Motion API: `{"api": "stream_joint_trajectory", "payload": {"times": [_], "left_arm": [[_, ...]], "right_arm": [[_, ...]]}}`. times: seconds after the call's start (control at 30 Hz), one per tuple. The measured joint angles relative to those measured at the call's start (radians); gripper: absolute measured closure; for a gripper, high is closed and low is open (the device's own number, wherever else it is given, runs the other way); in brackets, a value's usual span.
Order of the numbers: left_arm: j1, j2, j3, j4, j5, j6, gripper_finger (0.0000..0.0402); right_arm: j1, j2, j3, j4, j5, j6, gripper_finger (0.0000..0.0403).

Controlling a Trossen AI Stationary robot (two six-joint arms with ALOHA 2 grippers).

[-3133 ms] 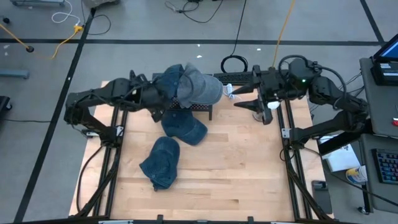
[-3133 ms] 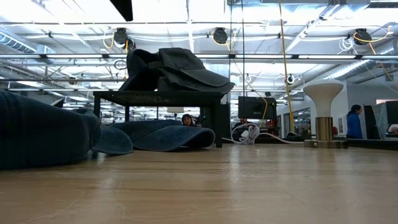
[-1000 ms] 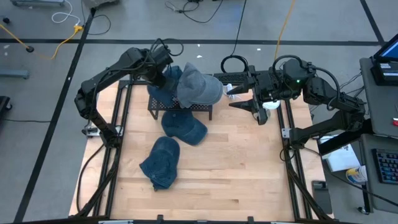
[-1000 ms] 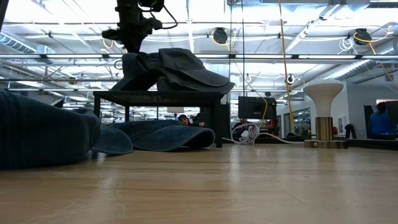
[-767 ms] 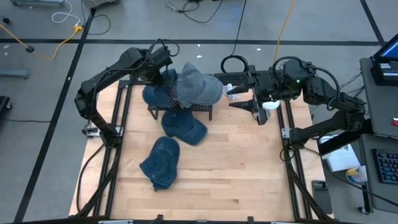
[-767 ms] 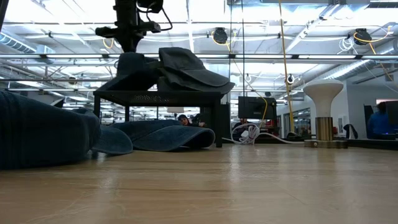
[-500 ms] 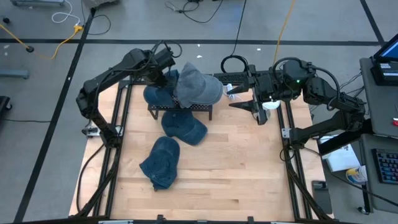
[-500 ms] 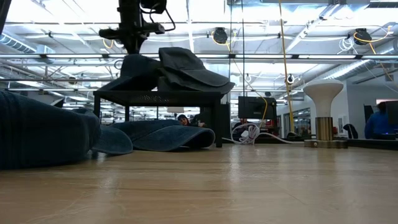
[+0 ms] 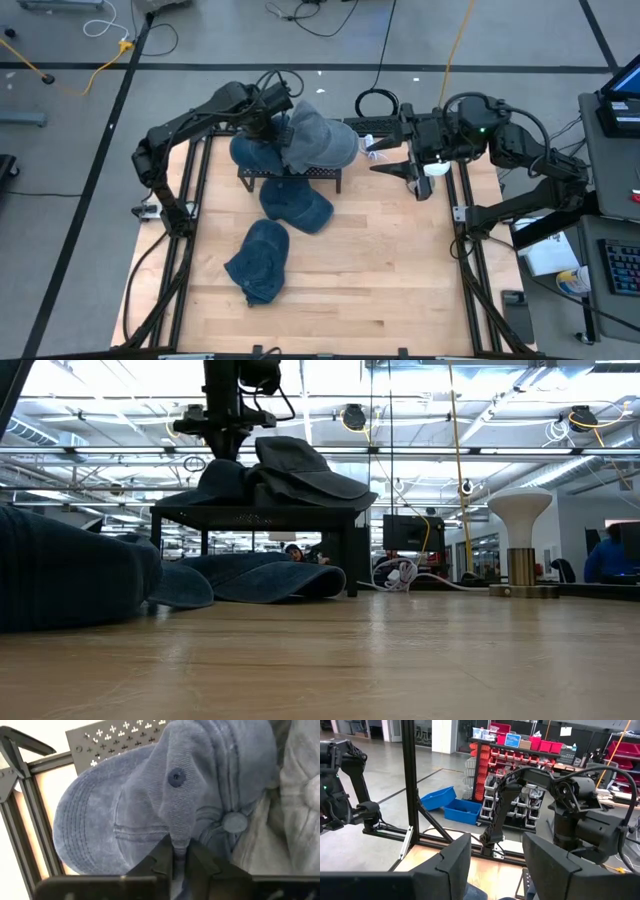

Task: Pick & Place hat
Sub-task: Put the top right dark blue cap on the left side of the shelf, then stack the bottom dark blue cap on top of the other dark blue cap on the shelf

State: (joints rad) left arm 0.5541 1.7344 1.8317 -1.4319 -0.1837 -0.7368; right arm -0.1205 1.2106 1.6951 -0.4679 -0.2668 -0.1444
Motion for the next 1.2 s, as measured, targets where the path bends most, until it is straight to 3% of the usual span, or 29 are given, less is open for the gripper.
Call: {"api": "stream_joint_trajectory", "payload": {"times": [0.17,0.37,0.57,0.83,1.2], "left_arm": [[0.000,-0.009,0.000,0.002,0.001,-0.001,0.0304],[0.000,-0.014,0.005,0.003,0.094,0.004,0.0226],[-0.018,-0.014,0.026,-0.006,0.095,0.002,0.0181],[-0.038,-0.015,0.100,-0.037,0.009,0.005,0.0178],[-0.136,-0.015,0.284,-0.092,0.032,0.029,0.0207]], "right_arm": [[0.000,-0.004,0.000,-0.001,0.000,-0.007,0.0232],[0.000,-0.009,0.000,0.000,-0.001,-0.027,0.0232],[0.000,-0.009,0.000,-0.012,-0.001,-0.028,0.0232],[0.000,-0.009,0.000,-0.037,-0.002,-0.028,0.0232],[0.000,-0.008,0.000,-0.037,-0.002,-0.026,0.0231]]}}
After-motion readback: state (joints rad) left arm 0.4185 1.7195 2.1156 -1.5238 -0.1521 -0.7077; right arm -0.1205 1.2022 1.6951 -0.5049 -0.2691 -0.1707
